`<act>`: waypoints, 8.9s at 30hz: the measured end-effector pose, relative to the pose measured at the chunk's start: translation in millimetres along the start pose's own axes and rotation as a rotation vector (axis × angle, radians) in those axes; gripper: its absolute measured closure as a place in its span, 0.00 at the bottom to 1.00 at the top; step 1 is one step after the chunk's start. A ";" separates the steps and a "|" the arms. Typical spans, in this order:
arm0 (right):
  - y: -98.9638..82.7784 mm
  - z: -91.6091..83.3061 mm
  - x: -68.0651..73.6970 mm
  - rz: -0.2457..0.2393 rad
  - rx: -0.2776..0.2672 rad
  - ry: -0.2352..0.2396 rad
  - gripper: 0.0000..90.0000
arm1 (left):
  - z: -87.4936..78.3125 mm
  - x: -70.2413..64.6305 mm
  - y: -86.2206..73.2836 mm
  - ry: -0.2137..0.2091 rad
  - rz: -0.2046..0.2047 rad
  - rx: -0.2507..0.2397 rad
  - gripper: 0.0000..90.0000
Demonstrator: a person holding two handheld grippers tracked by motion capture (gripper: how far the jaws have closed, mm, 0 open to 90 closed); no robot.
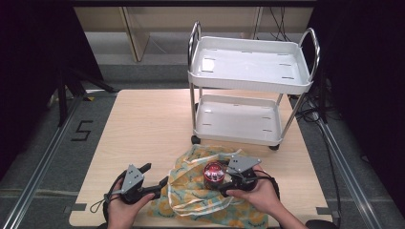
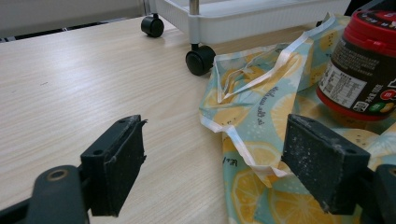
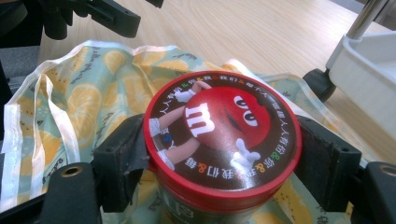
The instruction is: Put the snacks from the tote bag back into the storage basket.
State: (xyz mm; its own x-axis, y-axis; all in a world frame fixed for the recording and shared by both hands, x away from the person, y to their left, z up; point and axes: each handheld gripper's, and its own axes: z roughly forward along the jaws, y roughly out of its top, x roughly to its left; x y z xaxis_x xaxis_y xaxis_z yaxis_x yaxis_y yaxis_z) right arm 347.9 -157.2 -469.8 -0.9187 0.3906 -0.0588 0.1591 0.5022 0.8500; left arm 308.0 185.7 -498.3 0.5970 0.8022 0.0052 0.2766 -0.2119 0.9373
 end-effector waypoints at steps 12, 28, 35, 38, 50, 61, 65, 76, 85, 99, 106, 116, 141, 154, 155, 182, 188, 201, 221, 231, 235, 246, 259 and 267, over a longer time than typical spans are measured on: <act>3.8 -7.3 -2.7 -0.003 -0.031 -0.012 0.29 | 0.5 0.2 -0.4 -0.005 0.000 0.001 0.23; 7.7 -15.2 -6.1 -0.002 -0.055 -0.030 0.29 | 1.0 2.8 -0.1 -0.013 0.023 -0.016 0.23; 9.9 -19.0 -6.3 0.005 -0.058 -0.043 0.29 | -0.1 2.7 0.2 -0.009 0.019 -0.010 0.23; 10.3 -20.1 -7.3 0.003 -0.063 -0.044 0.29 | 0.7 3.0 0.0 -0.013 0.018 -0.017 0.23; 11.6 -24.6 -9.1 0.013 -0.078 -0.060 0.29 | -0.2 3.1 0.3 -0.007 0.019 -0.011 0.23; 12.4 -26.6 -9.9 0.010 -0.083 -0.065 0.29 | -1.6 2.4 0.2 0.005 0.007 0.000 0.23; 12.0 -27.7 -9.9 0.021 -0.085 -0.074 0.29 | -1.3 3.3 0.4 -0.001 0.018 -0.004 0.23; 12.6 -29.6 -11.9 0.015 -0.086 -0.078 0.29 | -2.0 1.7 0.0 0.006 -0.007 -0.005 0.23; 13.3 -32.1 -13.6 0.016 -0.085 -0.085 0.29 | -1.5 3.1 0.5 -0.001 0.016 -0.011 0.23; 14.0 -35.0 -15.0 0.029 -0.091 -0.109 0.29 | -2.6 2.6 0.3 0.013 -0.001 -0.008 0.23; 16.1 -36.4 -17.1 0.005 -0.098 -0.124 0.29 | -2.0 3.2 0.7 0.015 0.001 -0.016 0.23; 18.9 -34.5 -17.7 0.016 -0.103 -0.114 0.29 | -2.7 4.1 0.9 0.023 -0.013 -0.021 0.25; 20.3 -39.9 -21.4 0.020 -0.102 -0.128 0.29 | -3.5 3.5 0.6 0.024 -0.021 -0.035 0.25; 20.7 -43.6 -23.4 0.024 -0.101 -0.132 0.29 | -4.6 3.1 0.9 0.032 -0.025 -0.031 0.25; 20.6 -43.7 -23.8 0.020 -0.099 -0.132 0.29 | -4.2 2.8 0.5 0.030 -0.029 -0.040 0.25; 19.2 -42.4 -26.1 0.036 -0.102 -0.142 0.29 | -3.2 2.8 0.5 0.023 -0.027 -0.042 0.25; 19.2 -43.7 -29.3 0.040 -0.089 -0.143 0.29 | -3.6 3.3 0.4 0.024 -0.022 -0.035 0.25; 22.5 -44.0 -38.1 0.037 -0.101 -0.161 0.29 | -4.4 4.2 0.6 0.026 -0.018 -0.030 0.25; 32.7 -43.6 -46.4 0.024 -0.113 -0.171 0.29 | -3.0 4.4 -0.1 0.024 -0.027 -0.039 0.25; 34.2 -41.7 -50.9 0.021 -0.103 -0.176 0.29 | -2.9 5.2 0.4 0.022 -0.011 -0.041 0.25; 35.9 -40.2 -52.0 0.031 -0.107 -0.177 0.29 | -2.9 5.2 0.4 0.021 -0.011 -0.041 0.25; 41.3 -38.2 -59.2 0.021 -0.099 -0.182 0.29 | -2.9 5.1 0.3 0.021 -0.010 -0.041 0.25; 44.2 -36.2 -66.9 0.017 -0.096 -0.194 0.29 | -3.3 4.8 0.4 0.022 -0.014 -0.043 0.25; 45.8 -35.2 -71.2 0.015 -0.093 -0.197 0.29 | -3.4 4.5 0.3 0.023 -0.018 -0.042 0.25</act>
State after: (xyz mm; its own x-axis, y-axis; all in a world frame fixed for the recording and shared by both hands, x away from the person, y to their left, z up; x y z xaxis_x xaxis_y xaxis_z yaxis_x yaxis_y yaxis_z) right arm 407.9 -189.2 -408.3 -0.8265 0.5454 -0.1394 0.1299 0.4257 0.8955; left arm 308.2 191.1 -496.8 0.5743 0.8186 -0.0040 0.2550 -0.1742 0.9511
